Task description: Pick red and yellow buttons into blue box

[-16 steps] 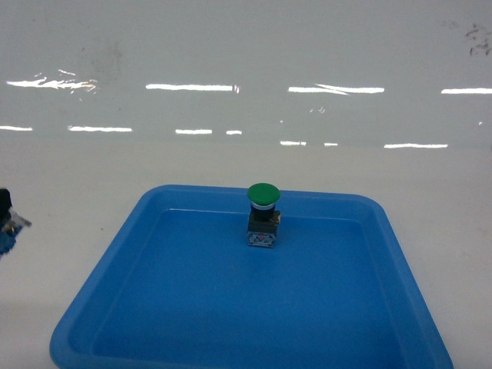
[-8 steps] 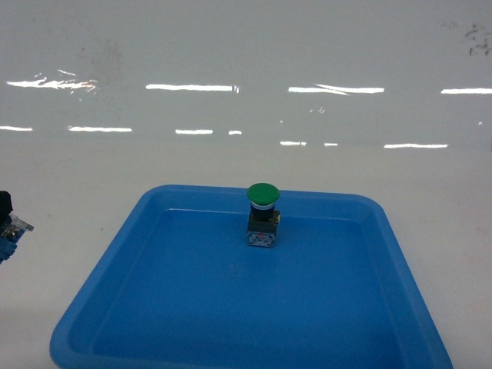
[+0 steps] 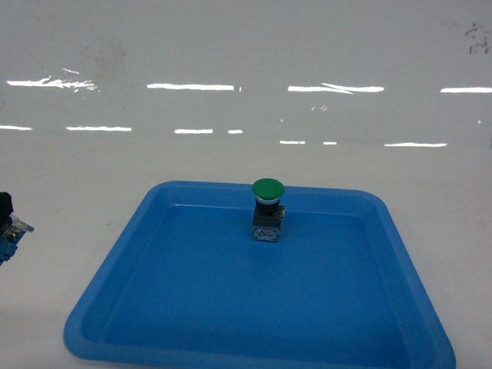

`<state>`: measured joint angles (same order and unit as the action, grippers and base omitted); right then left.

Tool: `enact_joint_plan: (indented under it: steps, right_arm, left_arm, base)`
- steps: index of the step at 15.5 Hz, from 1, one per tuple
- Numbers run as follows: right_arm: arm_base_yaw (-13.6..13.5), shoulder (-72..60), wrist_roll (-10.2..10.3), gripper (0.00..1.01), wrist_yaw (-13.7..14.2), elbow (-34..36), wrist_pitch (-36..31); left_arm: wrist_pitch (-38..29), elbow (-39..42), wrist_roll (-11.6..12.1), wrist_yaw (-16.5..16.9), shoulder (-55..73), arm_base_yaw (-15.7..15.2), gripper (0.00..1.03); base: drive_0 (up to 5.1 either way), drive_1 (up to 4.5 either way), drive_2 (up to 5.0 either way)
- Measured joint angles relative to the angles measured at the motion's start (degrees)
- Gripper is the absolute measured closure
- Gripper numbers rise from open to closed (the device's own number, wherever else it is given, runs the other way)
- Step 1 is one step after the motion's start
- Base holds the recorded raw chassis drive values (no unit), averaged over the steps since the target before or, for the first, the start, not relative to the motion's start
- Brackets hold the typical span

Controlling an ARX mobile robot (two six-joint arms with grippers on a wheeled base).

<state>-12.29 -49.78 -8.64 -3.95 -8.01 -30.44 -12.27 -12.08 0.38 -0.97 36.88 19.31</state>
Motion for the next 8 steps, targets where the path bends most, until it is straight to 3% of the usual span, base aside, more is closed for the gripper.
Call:
enact_joint_plan:
  steps: [8]
  right_arm:
    - [-0.02, 0.02, 0.00, 0.72, -0.33, 0.02, 0.00]
  left_arm:
    - [-0.15, 0.00, 0.02, -0.11, -0.17, 0.00, 0.70]
  base:
    - [0.0, 0.00, 0.0]
